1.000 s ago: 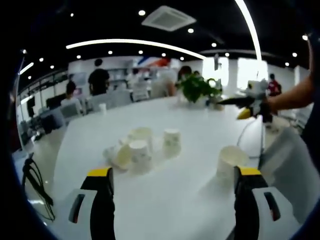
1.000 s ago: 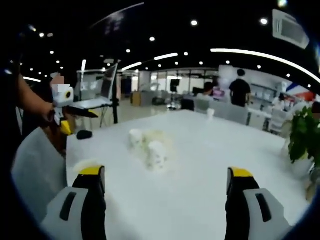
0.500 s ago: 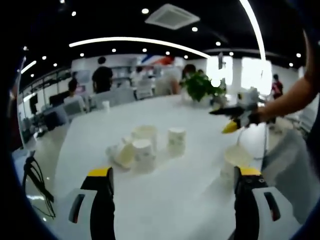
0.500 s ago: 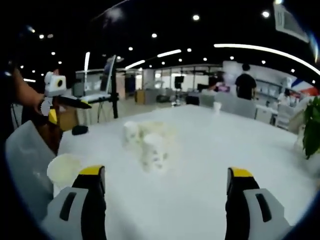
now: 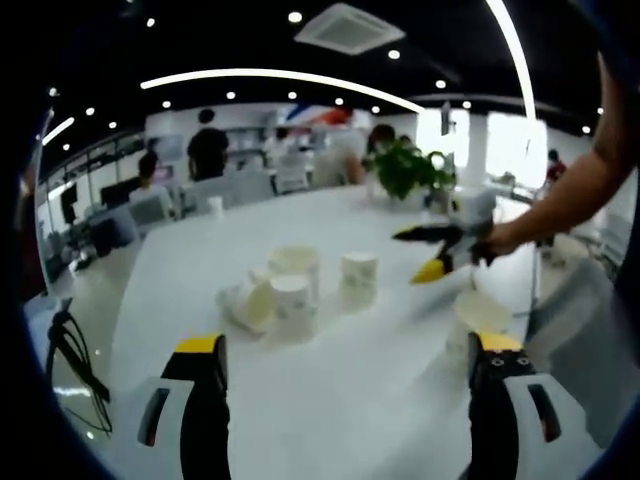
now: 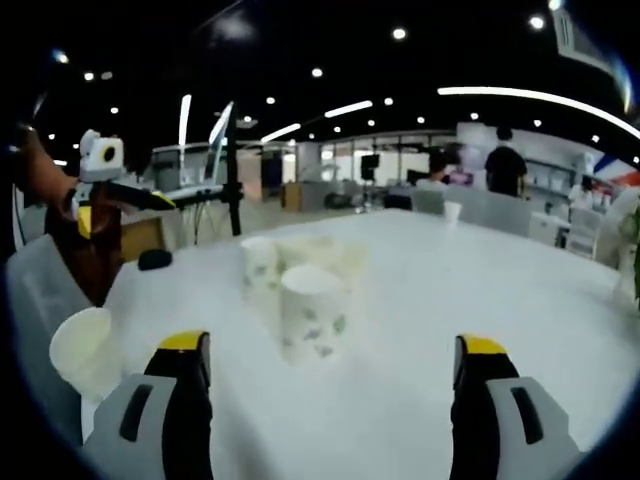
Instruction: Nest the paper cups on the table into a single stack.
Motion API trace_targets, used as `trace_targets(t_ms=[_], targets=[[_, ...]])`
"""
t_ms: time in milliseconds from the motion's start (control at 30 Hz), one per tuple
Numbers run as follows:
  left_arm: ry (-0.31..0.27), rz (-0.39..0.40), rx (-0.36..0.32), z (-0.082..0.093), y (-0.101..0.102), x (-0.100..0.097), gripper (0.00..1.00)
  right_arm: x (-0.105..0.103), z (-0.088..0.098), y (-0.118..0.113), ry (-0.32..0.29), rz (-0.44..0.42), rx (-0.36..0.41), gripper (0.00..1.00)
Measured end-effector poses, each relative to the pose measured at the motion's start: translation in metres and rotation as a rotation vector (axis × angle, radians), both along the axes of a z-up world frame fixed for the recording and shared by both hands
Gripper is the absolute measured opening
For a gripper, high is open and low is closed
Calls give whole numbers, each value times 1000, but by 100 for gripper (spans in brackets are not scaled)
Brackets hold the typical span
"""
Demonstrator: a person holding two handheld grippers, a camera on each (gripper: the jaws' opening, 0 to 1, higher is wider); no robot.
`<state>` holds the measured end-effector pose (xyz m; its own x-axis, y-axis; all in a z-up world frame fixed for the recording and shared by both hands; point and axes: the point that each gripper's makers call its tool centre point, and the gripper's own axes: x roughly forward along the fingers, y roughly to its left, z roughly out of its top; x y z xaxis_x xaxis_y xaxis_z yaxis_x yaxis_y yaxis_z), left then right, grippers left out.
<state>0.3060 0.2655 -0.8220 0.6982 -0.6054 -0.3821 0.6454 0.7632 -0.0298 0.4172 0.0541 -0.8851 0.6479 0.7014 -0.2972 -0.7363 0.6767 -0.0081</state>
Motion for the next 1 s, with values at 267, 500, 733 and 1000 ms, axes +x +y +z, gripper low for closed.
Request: trace_targets(t_ms=[267,500,733,1000], targets=[[7,4,-9,-5,-1,-3,98,14,-14,23,33,28,-6,96],[17,8,-8,-5,6,-3,98,27,-23,48,45,55,-20,91],[24,28,-8,-6,14,0,98,37,-25,63,53,57,-6,87],[23,42,-12,-9,12,1,98,36,-47,56,164,37,-57,41]])
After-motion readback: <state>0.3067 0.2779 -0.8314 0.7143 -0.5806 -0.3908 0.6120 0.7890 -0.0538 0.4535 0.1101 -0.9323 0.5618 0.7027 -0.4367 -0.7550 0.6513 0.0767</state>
